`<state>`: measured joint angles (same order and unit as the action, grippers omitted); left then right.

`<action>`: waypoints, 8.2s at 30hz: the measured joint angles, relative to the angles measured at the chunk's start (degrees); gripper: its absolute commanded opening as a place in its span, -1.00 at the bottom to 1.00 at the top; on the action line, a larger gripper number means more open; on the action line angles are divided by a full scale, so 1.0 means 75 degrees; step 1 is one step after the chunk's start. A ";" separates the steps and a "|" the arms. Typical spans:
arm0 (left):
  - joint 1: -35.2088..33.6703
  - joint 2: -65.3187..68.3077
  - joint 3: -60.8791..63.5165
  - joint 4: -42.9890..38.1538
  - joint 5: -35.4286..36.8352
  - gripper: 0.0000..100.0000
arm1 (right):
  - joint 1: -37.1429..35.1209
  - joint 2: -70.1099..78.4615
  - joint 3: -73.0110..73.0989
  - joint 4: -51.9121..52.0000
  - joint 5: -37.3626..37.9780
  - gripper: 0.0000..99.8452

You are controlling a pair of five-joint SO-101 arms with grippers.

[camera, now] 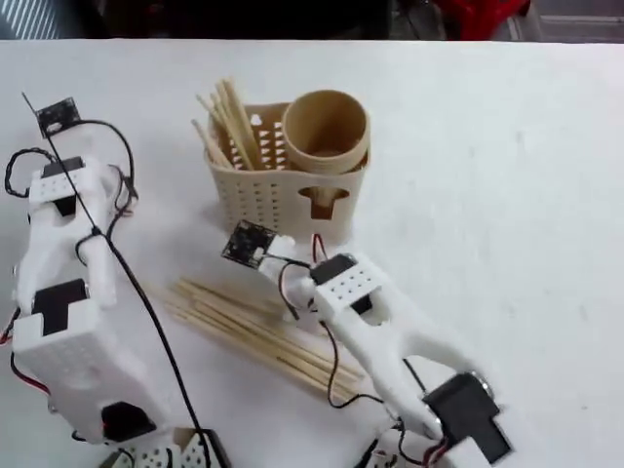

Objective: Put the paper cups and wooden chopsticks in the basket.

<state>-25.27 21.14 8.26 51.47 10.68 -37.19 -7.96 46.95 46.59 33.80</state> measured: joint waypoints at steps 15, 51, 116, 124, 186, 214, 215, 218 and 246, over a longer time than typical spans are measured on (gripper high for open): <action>0.0000 0.0000 0.0000 0.0000 0.0000 -0.75 | -0.0246 -0.0821 -0.0152 0.0563 0.0000 -0.64; 0.0000 0.0000 0.0000 0.0000 0.0000 -0.75 | -0.0176 -0.1805 -0.0821 0.1547 -0.0152 -0.97; 0.0000 0.0000 0.0000 -0.0188 0.0000 -0.75 | -0.0410 0.1453 -0.1114 -0.0668 0.0246 -0.98; 0.0000 0.0000 0.0000 -0.0188 0.0000 -0.75 | -0.0281 0.0891 -0.1078 -0.0387 -0.0047 -0.97; 0.0012 0.0000 0.0141 -0.0258 0.0000 -0.75 | -0.0176 0.0223 -0.5708 -0.4161 -0.1864 -0.96; 0.0000 0.0000 0.0164 -0.0422 0.0000 -0.75 | -0.0070 -0.3540 -0.4243 0.2180 -0.2227 -0.82; 0.0000 0.0000 0.0164 -0.0422 0.0000 -0.75 | -0.0070 -0.3599 -0.4220 0.2626 -0.2180 -0.81; 0.0000 0.0000 0.0164 -0.0422 0.0000 -0.75 | -0.0082 -0.3575 -0.3657 0.3376 -0.1618 -0.80; 0.0000 0.0000 0.0199 -0.0422 0.0000 -0.75 | -0.0738 0.0938 -0.0610 -0.0328 0.0047 -0.80</action>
<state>-25.27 21.14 9.76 48.31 10.68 -42.73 -0.92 42.37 44.13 34.15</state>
